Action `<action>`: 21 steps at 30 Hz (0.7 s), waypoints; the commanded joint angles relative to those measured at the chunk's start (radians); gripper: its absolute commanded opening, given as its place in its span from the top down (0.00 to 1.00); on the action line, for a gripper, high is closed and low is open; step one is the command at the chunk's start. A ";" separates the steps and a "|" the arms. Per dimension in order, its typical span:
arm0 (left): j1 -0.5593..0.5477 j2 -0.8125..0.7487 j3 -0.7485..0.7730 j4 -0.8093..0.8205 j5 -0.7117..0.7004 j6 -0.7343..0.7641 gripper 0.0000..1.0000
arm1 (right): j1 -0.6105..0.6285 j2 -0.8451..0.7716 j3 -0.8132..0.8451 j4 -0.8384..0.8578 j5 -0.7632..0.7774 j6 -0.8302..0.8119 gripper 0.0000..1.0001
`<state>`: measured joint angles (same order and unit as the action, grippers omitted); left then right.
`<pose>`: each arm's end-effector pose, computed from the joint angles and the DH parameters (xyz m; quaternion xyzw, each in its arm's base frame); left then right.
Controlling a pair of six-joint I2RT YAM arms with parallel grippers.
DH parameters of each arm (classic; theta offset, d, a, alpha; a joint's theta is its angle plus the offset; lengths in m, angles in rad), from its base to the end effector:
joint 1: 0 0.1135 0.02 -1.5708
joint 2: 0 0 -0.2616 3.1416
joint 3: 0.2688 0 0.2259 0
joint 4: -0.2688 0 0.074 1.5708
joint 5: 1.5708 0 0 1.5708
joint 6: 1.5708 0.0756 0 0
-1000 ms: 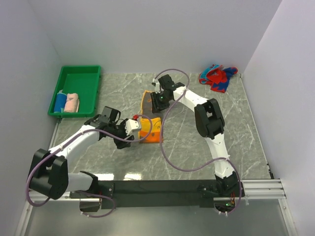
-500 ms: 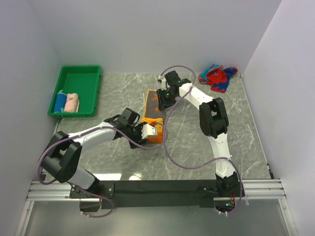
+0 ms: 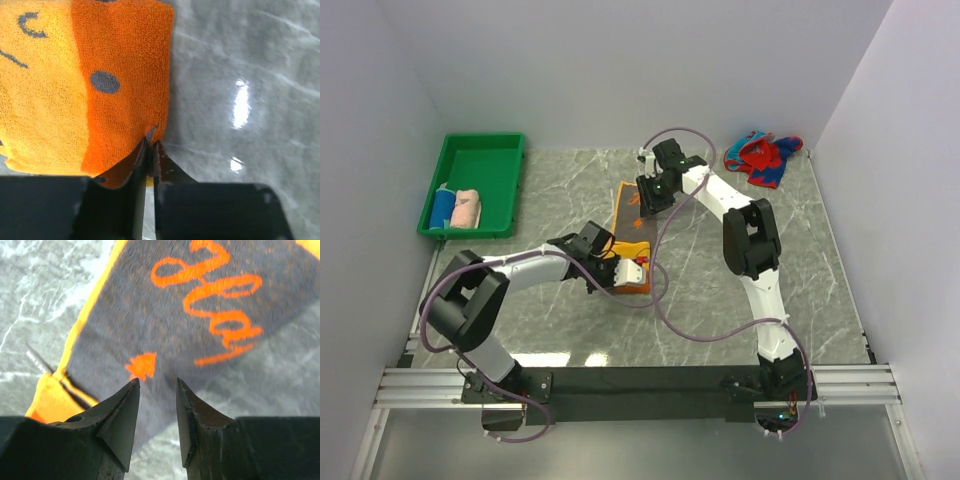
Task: Roll the towels
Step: Fold the towel
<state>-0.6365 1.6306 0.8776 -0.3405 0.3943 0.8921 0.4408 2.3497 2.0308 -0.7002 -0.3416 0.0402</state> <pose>0.2253 -0.2026 0.1417 0.6928 0.6558 -0.1592 0.2542 0.4464 0.2386 0.1647 -0.2340 0.9200 0.2228 0.2217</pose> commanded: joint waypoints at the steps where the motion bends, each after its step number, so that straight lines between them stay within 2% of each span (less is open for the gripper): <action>1: -0.003 -0.038 -0.052 -0.155 0.014 0.028 0.89 | 0.016 0.060 0.057 -0.005 -0.022 -0.019 0.58; 3: -0.005 -0.083 -0.069 -0.190 0.031 0.015 0.95 | 0.035 0.074 0.063 -0.007 -0.036 -0.019 0.59; 6: -0.006 -0.124 -0.101 -0.252 0.052 -0.018 0.99 | 0.058 0.054 0.016 0.011 -0.074 -0.023 0.59; 10: -0.006 -0.158 -0.134 -0.285 0.067 -0.065 0.99 | 0.088 0.031 -0.018 0.033 -0.089 -0.060 0.59; 17: -0.011 -0.172 -0.111 -0.325 0.129 -0.127 0.99 | 0.110 0.065 0.075 0.004 -0.106 -0.069 0.59; 20: -0.011 -0.173 -0.078 -0.345 0.144 -0.139 0.99 | 0.089 -0.024 0.016 0.011 -0.102 -0.073 0.58; 21: -0.011 -0.173 -0.066 -0.351 0.146 -0.139 0.98 | 0.081 -0.099 -0.053 0.036 -0.108 -0.068 0.58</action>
<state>-0.6395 1.4673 0.7681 -0.6197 0.4820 0.7849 0.5526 2.4073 2.0392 -0.6796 -0.4385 -0.0170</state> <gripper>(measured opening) 0.036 0.418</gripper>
